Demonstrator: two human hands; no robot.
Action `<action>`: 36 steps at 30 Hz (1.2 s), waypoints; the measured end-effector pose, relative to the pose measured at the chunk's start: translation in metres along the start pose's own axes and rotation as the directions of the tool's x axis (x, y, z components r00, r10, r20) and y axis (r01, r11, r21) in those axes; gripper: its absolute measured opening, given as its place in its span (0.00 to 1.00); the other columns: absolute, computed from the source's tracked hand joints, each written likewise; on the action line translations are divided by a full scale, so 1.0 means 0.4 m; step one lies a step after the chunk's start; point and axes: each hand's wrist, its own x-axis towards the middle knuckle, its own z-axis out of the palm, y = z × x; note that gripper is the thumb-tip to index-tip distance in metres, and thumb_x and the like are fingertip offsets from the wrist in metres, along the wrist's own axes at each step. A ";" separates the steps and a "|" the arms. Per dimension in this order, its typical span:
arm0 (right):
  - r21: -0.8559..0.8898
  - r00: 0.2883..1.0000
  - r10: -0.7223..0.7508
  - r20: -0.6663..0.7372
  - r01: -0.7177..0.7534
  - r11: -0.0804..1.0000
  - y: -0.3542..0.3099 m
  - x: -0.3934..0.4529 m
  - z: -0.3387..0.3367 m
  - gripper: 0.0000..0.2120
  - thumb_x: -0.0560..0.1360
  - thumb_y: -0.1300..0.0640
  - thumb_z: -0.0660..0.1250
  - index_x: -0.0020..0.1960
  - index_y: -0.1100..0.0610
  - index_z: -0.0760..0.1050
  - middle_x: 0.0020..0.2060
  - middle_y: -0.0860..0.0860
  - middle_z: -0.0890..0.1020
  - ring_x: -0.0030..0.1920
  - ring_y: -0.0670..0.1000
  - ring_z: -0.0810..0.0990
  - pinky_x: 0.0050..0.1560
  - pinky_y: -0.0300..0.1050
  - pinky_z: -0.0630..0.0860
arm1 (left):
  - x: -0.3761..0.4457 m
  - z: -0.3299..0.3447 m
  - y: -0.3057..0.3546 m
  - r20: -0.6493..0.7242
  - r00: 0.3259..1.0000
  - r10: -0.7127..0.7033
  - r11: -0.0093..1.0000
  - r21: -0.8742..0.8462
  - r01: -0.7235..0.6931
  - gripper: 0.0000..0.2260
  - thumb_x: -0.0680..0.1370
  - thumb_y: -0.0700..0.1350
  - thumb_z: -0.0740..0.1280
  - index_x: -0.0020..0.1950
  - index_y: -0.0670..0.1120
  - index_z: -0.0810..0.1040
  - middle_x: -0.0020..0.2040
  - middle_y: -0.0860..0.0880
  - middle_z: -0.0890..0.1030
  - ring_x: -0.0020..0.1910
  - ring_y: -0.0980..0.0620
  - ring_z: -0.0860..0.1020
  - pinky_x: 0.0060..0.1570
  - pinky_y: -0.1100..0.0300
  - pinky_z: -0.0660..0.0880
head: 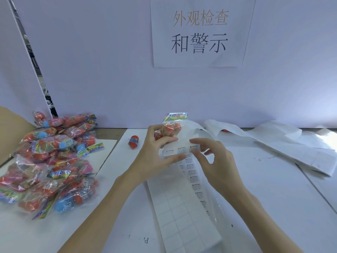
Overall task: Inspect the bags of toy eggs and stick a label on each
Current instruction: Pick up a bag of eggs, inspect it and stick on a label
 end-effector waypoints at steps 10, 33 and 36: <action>-0.116 0.993 -0.075 -0.090 0.064 0.991 0.018 0.001 0.003 0.07 0.79 0.60 0.73 0.54 0.50 0.82 0.49 0.43 0.79 0.53 0.49 0.75 0.54 0.37 0.72 | -0.002 -0.006 -0.001 0.043 0.999 0.026 1.000 -0.011 -0.025 0.12 0.75 0.56 0.74 0.53 0.52 0.85 0.65 0.58 0.66 0.66 0.62 0.72 0.62 0.73 0.70; 0.034 0.995 -0.097 0.023 0.096 0.995 -0.006 -0.004 0.012 0.06 0.80 0.55 0.71 0.53 0.44 0.79 0.38 0.43 0.80 0.45 0.47 0.80 0.46 0.31 0.72 | 0.001 -0.007 0.036 0.044 0.987 -0.154 0.972 -0.176 0.159 0.06 0.78 0.47 0.75 0.41 0.50 0.86 0.57 0.57 0.74 0.56 0.62 0.77 0.59 0.73 0.67; 0.040 0.995 -0.099 0.023 0.098 0.994 -0.008 -0.006 0.015 0.07 0.80 0.58 0.71 0.53 0.45 0.78 0.38 0.42 0.80 0.45 0.46 0.79 0.45 0.30 0.72 | -0.002 -0.007 0.044 0.058 0.979 -0.196 0.953 -0.225 0.205 0.08 0.80 0.46 0.74 0.40 0.52 0.87 0.59 0.54 0.75 0.57 0.64 0.77 0.56 0.75 0.67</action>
